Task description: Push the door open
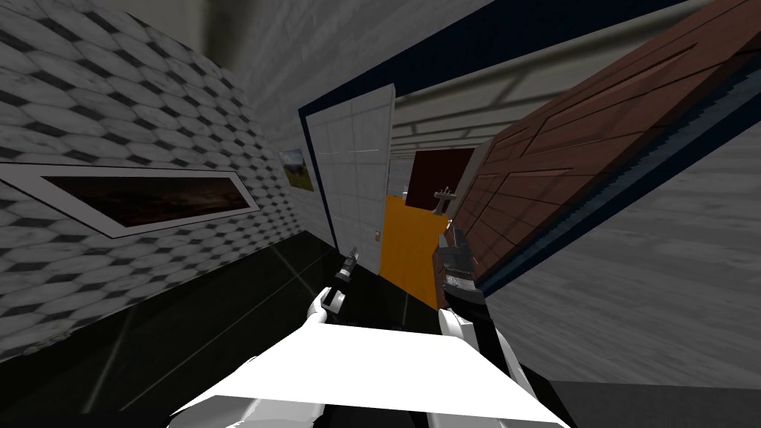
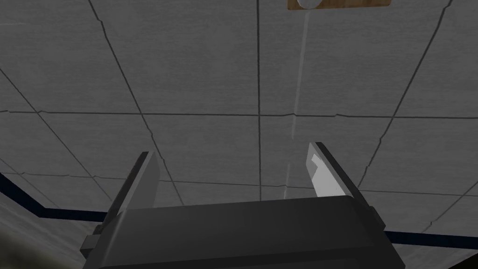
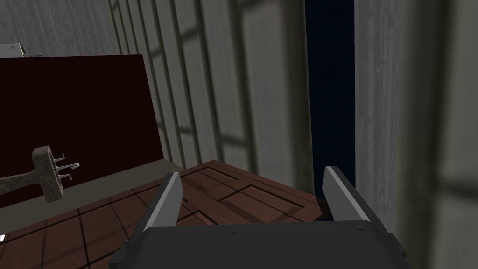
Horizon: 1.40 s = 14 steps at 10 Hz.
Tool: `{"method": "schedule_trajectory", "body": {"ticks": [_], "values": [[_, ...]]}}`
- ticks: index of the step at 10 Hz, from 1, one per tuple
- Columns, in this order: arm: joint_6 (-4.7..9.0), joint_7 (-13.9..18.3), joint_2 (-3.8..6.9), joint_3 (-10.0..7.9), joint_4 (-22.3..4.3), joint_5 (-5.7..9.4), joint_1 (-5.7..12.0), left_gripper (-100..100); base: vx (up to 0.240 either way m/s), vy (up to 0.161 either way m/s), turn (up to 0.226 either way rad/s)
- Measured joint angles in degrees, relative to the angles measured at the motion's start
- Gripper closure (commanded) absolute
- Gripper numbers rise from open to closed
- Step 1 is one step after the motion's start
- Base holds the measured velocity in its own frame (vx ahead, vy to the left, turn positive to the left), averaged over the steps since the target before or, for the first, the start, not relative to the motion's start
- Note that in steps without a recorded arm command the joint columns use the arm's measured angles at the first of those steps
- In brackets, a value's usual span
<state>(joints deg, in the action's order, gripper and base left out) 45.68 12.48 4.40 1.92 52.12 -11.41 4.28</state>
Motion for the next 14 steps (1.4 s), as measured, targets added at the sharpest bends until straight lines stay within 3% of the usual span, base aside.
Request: {"method": "schedule_trajectory", "body": {"ticks": [5, 9, 11, 14], "values": [[0.78, 0.4, -0.6, 0.06, -6.6, -1.77, 2.75, -100, 0.082, 0.023, -0.054], [2.14, 0.4, -1.1, -0.19, -12.0, -2.57, 5.03, -100, 0.076, 0.026, -0.064], [1.97, 0.6, -1.52, -0.09, -13.7, -3.25, 5.81, -100, 0.065, 0.025, -0.022], [3.29, 0.4, -2.05, -0.37, -18.4, -3.83, 7.87, -100, 0.093, 0.034, -0.072]]}}
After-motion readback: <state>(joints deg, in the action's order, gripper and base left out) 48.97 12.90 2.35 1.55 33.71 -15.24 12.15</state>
